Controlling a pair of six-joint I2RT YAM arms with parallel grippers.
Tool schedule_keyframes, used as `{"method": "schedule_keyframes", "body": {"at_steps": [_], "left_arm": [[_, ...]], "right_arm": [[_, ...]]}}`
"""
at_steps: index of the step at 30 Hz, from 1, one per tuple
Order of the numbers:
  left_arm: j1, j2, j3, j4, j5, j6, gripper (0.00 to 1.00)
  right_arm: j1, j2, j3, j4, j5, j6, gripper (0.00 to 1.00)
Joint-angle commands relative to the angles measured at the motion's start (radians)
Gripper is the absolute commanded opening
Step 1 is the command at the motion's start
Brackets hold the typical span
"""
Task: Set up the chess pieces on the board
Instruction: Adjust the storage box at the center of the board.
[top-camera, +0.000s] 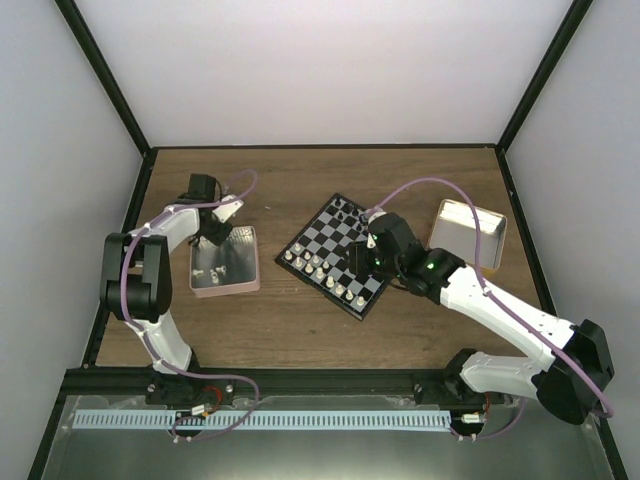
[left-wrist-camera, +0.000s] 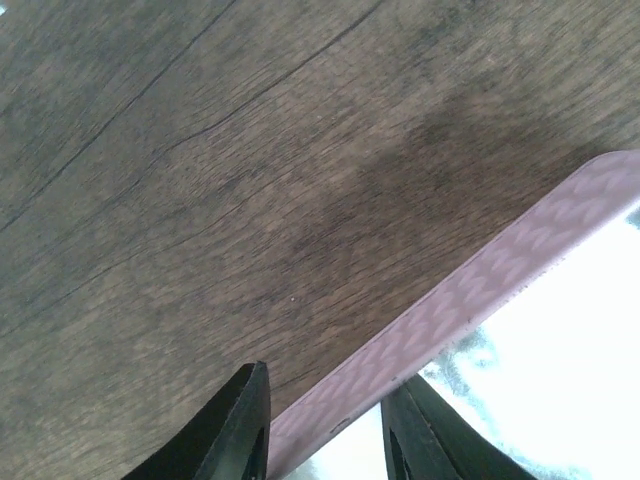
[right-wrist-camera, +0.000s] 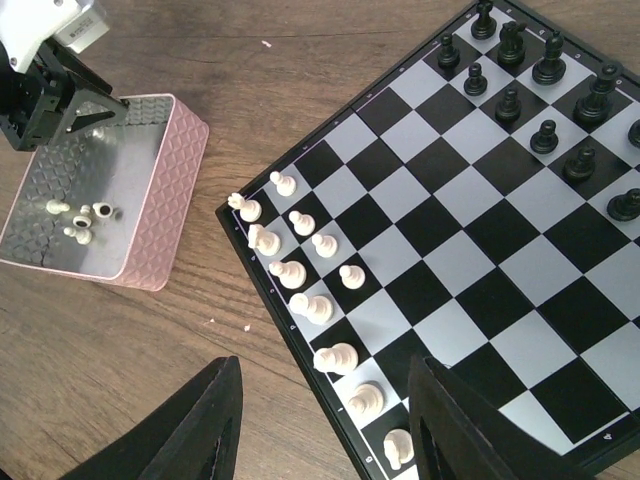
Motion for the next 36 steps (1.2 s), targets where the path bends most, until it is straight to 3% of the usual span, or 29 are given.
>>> {"method": "schedule_keyframes", "body": {"at_steps": [1,12,16,21,36], "left_arm": [[0.007,0.016,0.03,-0.005,0.01,-0.029,0.29],[0.005,-0.033,0.009,0.009,-0.078,-0.072,0.18],[0.005,-0.064,-0.015,0.019,-0.108,-0.098,0.05],[0.005,-0.084,-0.039,0.016,-0.142,-0.16,0.04],[0.014,-0.005,-0.026,-0.166,-0.21,-0.674,0.04]], "right_arm": [[-0.006,-0.023,-0.005,0.013,0.024,0.012,0.47],[-0.006,-0.044,-0.005,0.018,0.017,-0.012,0.47],[-0.005,-0.061,-0.006,0.02,0.016,-0.03,0.47],[-0.005,-0.073,-0.009,0.021,0.004,-0.036,0.47],[-0.005,-0.083,-0.021,0.033,-0.02,-0.03,0.47]]}}
